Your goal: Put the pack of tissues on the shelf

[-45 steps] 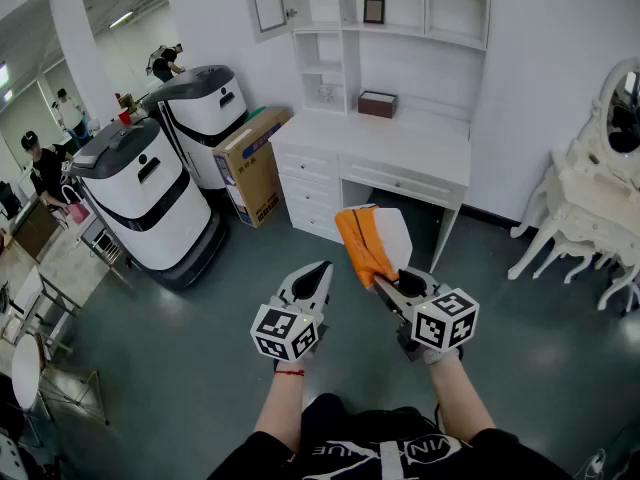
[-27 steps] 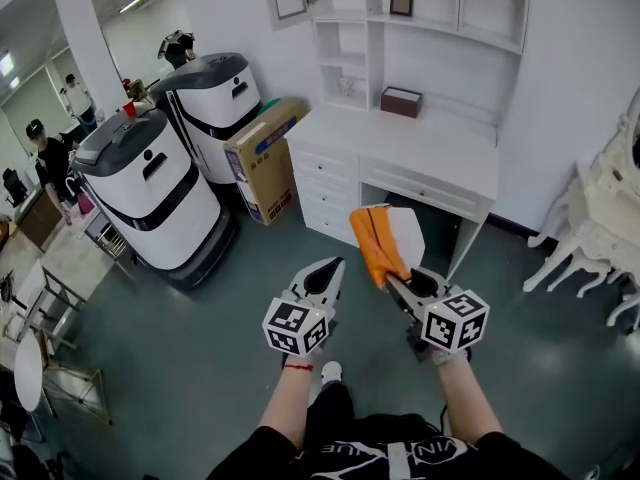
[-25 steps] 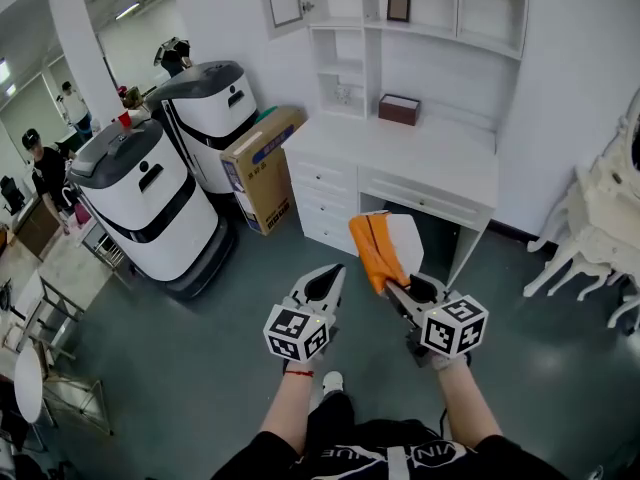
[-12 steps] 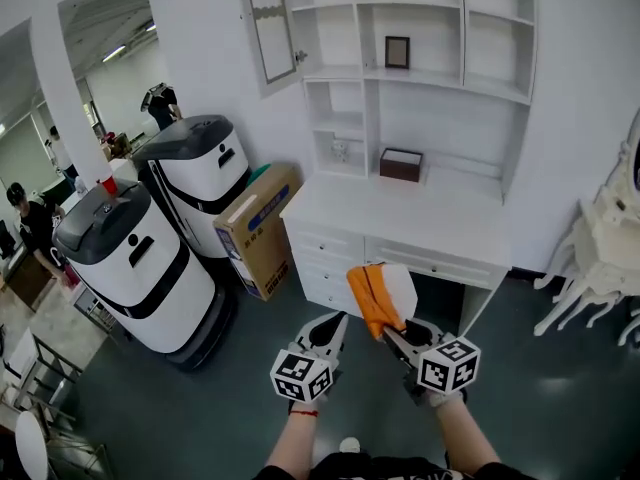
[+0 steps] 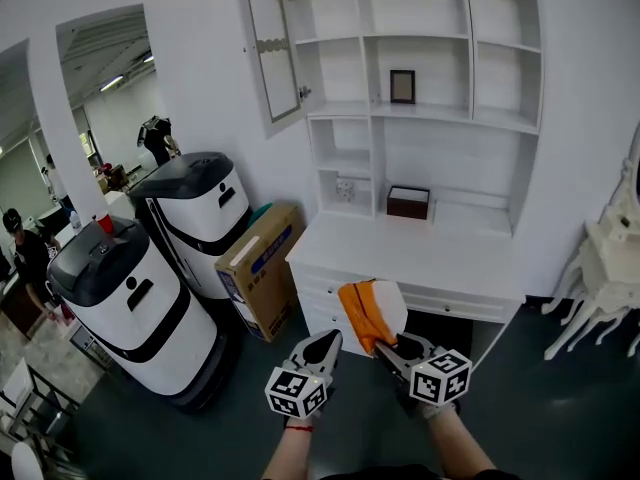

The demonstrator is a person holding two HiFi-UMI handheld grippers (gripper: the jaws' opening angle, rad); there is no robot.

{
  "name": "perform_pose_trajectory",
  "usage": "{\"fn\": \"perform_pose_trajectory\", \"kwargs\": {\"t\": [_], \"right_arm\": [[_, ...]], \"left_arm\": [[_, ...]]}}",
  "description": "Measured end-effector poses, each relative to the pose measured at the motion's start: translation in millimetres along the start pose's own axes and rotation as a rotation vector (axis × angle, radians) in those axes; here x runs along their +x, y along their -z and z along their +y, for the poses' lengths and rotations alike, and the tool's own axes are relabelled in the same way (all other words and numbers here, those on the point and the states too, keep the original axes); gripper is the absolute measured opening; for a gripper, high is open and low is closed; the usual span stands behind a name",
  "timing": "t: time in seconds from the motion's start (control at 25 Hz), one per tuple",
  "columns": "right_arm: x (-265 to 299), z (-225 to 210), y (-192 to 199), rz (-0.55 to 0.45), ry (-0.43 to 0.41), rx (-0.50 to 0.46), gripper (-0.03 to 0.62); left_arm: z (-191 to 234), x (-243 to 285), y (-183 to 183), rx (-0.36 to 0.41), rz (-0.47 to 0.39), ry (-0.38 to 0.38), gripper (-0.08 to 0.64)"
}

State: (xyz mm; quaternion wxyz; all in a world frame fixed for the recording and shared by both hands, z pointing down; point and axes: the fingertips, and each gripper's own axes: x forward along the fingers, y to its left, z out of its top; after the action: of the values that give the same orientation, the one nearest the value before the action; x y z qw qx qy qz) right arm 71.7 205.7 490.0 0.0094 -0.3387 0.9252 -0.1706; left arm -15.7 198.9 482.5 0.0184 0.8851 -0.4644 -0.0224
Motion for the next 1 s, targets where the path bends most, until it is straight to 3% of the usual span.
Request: {"fn": "perform_pose_trajectory", "kwargs": {"t": [0.52, 1.0], "right_arm": [[46, -36, 2, 0.031, 0.022, 0.024, 0.127], [145, -100, -33, 0.041, -0.043, 0.031, 0.126]], "left_arm": [[40, 39, 25, -0.059, 0.020, 0.017, 0.006], [133, 118, 16, -0.035, 0.046, -0.051, 0.006]]}}
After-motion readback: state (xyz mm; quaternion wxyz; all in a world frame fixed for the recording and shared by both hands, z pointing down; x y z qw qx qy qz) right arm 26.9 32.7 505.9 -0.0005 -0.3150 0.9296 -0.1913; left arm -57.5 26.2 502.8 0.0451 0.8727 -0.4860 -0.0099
